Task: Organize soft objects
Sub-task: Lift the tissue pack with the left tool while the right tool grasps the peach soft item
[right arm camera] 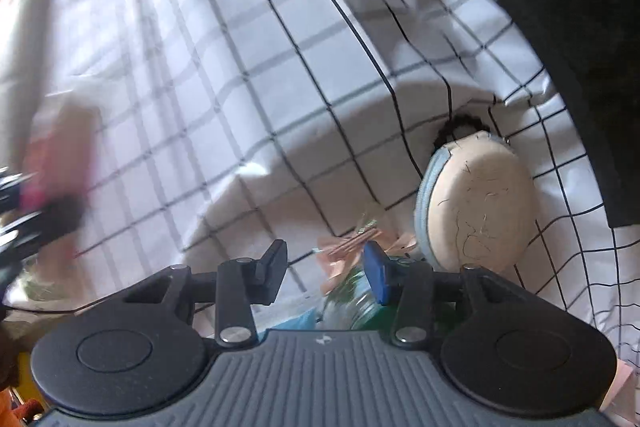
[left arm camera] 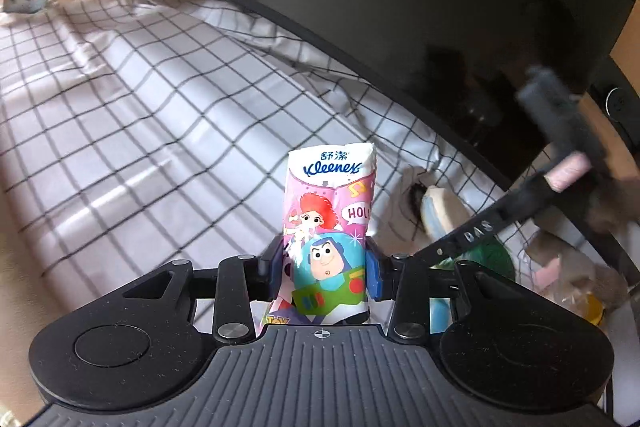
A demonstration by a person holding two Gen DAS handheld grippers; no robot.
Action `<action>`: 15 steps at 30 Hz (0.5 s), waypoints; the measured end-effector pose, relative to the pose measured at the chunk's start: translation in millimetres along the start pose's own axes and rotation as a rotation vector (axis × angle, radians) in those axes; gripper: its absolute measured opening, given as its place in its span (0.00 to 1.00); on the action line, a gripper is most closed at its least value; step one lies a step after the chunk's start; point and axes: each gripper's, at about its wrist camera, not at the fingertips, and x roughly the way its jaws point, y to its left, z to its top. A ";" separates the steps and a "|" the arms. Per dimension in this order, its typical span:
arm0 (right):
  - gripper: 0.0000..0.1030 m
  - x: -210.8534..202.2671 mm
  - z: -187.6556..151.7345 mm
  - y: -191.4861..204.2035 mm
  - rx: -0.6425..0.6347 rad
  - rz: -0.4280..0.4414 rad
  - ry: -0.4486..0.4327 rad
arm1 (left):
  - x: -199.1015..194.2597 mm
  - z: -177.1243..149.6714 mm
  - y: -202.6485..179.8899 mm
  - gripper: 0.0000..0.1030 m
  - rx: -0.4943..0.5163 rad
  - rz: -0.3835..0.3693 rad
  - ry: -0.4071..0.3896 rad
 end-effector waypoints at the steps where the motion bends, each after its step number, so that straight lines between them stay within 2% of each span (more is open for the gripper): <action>1: 0.41 4.9 3.5 -2.8 0.000 -0.003 0.019 | -3.4 -1.6 5.4 0.42 -0.004 0.009 -0.004; 6: 0.41 32.2 20.3 -13.6 0.010 -0.037 0.111 | -12.8 -9.5 27.1 0.42 -0.054 0.020 -0.011; 7: 0.41 38.2 21.7 -17.2 0.018 -0.027 0.130 | -14.2 -10.5 30.0 0.42 -0.059 0.018 -0.010; 10: 0.44 38.0 23.0 -28.2 0.047 0.033 0.117 | -14.4 -11.0 33.5 0.42 -0.063 0.022 -0.007; 11: 0.40 36.2 21.3 -29.8 0.047 0.041 0.104 | -13.5 -10.6 34.0 0.42 -0.064 0.025 -0.005; 12: 0.21 34.1 19.2 -30.0 0.042 0.046 0.087 | -11.7 -10.0 34.1 0.42 -0.065 0.029 -0.003; 13: 0.13 30.8 16.3 -29.7 0.040 0.056 0.076 | -8.4 -8.6 33.7 0.42 -0.066 0.036 0.002; 15: 0.13 17.1 8.8 -26.0 0.041 0.089 0.033 | -1.8 -7.0 31.2 0.42 -0.067 0.057 0.020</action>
